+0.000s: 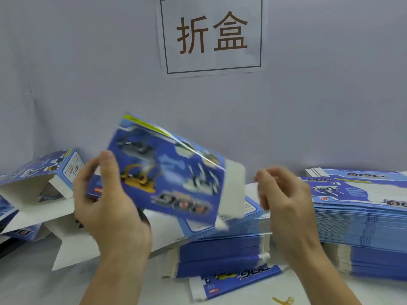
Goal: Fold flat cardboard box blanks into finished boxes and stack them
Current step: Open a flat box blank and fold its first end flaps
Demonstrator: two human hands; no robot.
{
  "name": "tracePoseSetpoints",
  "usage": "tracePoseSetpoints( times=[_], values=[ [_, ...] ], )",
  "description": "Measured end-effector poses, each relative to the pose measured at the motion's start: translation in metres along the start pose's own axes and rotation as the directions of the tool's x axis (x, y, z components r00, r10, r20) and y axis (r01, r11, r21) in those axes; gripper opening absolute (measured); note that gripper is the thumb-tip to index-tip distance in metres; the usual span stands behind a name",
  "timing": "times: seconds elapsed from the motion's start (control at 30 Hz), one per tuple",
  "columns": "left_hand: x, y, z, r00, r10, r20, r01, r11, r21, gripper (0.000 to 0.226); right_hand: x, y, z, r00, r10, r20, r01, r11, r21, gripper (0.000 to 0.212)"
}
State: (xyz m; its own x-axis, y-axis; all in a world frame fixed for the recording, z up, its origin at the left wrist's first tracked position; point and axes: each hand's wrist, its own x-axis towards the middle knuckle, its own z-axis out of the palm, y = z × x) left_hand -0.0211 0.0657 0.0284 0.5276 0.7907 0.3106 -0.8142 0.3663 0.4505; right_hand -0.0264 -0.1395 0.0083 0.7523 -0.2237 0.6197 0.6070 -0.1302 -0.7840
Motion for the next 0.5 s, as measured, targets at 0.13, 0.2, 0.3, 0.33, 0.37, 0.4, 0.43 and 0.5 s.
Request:
tracePoseSetpoints(
  times=[0.13, 0.2, 0.3, 0.33, 0.37, 0.4, 0.43, 0.5],
  values=[
    [0.004, -0.008, -0.007, 0.987, -0.099, -0.13, 0.097, 0.995, -0.024, 0.02, -0.01, -0.021, 0.008, 0.524, 0.593, 0.612, -0.431, 0.804, -0.41, 0.078],
    [-0.009, -0.017, -0.003, 0.977, -0.212, -0.005, 0.212, 0.977, 0.009, 0.031, -0.016, -0.02, 0.024, 0.555, 0.603, 0.573, -0.547, 0.784, -0.295, 0.085],
    [-0.03, -0.03, 0.002, 0.845, -0.447, 0.293, 0.41, 0.894, 0.181, 0.067, -0.013, -0.011, 0.034, 0.819, 0.492, 0.294, -0.567, 0.772, 0.288, 0.085],
    [-0.034, -0.032, 0.001, 0.761, -0.522, 0.384, 0.467, 0.853, 0.234, 0.077, -0.007, -0.008, 0.028, 0.874, 0.451, 0.181, -0.48, 0.747, 0.459, 0.082],
    [-0.037, -0.034, 0.0, 0.669, -0.589, 0.453, 0.507, 0.807, 0.301, 0.086, -0.002, -0.005, 0.02, 0.911, 0.403, 0.085, -0.378, 0.735, 0.562, 0.076],
    [-0.038, -0.034, -0.002, 0.594, -0.638, 0.49, 0.51, 0.769, 0.384, 0.092, 0.002, -0.002, 0.011, 0.939, 0.344, 0.008, -0.277, 0.741, 0.612, 0.066],
    [-0.037, -0.033, -0.003, 0.561, -0.659, 0.501, 0.465, 0.751, 0.468, 0.095, 0.005, -0.003, 0.002, 0.957, 0.285, -0.057, -0.19, 0.76, 0.622, 0.057],
    [-0.032, -0.028, -0.003, 0.643, -0.597, 0.48, 0.25, 0.756, 0.605, 0.095, 0.009, -0.001, -0.01, 0.972, 0.203, -0.119, -0.111, 0.84, 0.531, 0.053]
  ],
)
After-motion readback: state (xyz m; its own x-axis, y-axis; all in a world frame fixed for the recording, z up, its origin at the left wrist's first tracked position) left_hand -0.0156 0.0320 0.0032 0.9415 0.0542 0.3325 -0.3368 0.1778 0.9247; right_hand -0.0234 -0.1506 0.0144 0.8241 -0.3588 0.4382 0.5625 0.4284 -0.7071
